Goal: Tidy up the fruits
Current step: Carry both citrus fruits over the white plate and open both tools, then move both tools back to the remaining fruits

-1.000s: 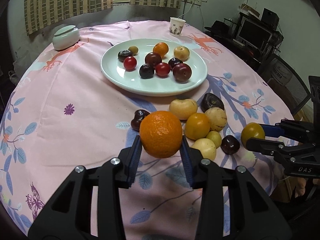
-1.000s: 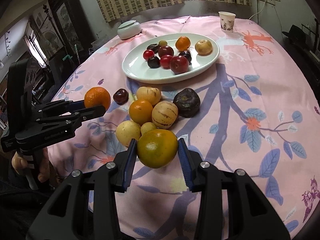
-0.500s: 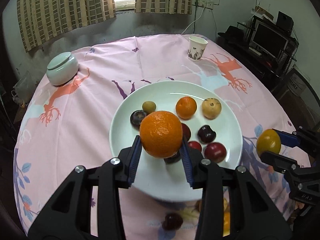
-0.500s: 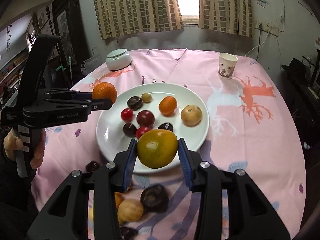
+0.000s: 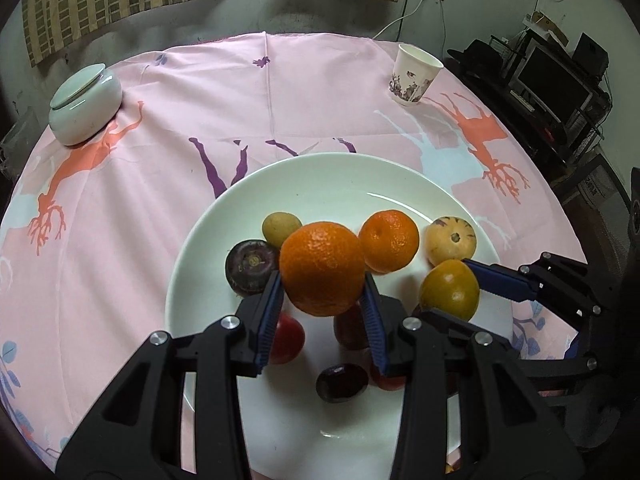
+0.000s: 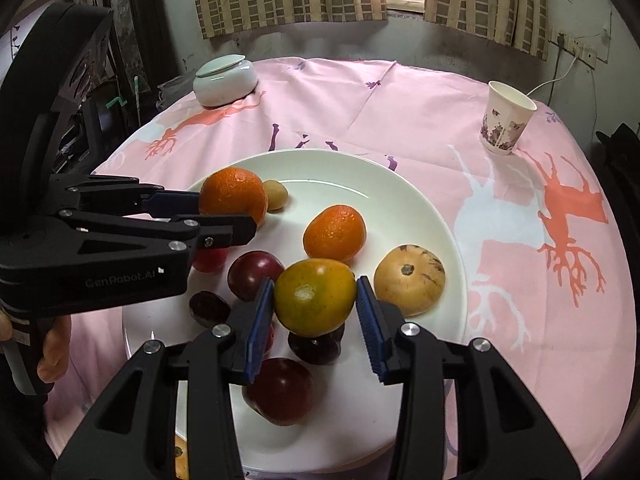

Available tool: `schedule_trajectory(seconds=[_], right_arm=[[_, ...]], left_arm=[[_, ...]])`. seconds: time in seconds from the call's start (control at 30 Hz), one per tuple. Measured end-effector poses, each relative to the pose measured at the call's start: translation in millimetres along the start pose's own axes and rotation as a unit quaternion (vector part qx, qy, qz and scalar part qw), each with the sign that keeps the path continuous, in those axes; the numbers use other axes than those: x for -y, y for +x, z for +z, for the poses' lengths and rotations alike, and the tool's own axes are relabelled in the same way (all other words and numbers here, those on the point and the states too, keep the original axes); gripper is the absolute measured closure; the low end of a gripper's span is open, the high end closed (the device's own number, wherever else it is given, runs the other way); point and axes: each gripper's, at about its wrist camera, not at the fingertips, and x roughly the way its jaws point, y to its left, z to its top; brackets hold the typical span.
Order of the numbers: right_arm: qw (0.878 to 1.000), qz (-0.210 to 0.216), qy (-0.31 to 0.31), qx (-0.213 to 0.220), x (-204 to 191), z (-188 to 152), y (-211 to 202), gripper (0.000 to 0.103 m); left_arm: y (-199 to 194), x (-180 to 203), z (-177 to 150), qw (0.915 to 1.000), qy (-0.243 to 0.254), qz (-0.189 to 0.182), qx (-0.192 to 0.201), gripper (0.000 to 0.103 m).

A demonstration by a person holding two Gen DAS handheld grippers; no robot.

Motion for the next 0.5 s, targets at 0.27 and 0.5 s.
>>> schedule_trajectory(seconds=[0.27, 0.5], right_arm=[[0.996, -0.052, -0.032, 0.066, -10.9, 2.3, -62.5, 0.035], [0.997, -0.036, 0.004, 0.070, -23.8, -62.2, -134.7, 0.001]], left_arm=[[-73.8, -2.7, 4.5, 0.9965, -0.010, -0.015, 0.082, 0.025], [-147.5, 4.6, -78.6, 0.9868, 0.010, 0.038, 0.157, 0.002]])
